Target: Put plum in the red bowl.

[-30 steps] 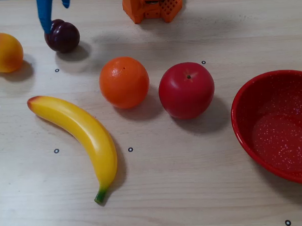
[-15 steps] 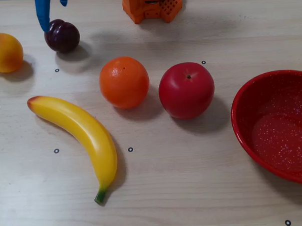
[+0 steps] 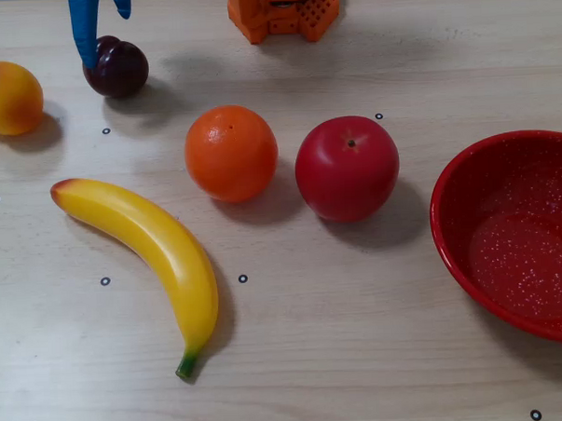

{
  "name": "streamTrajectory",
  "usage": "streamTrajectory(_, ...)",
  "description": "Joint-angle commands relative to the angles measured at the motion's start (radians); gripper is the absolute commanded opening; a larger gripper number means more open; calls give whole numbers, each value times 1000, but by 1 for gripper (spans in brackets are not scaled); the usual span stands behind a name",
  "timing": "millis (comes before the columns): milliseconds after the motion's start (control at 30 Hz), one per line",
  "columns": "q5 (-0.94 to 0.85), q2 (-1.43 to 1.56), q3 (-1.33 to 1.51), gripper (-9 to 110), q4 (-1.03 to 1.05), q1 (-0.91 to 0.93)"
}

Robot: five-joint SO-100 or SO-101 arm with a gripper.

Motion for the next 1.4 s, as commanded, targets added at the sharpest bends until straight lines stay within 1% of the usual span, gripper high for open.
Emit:
streamTrajectory(0, -28, 28, -21, 43, -32, 21)
streamTrajectory(933, -60, 15, 121, 43, -184, 23)
streamTrajectory(1367, -34, 12, 149, 43, -238, 5)
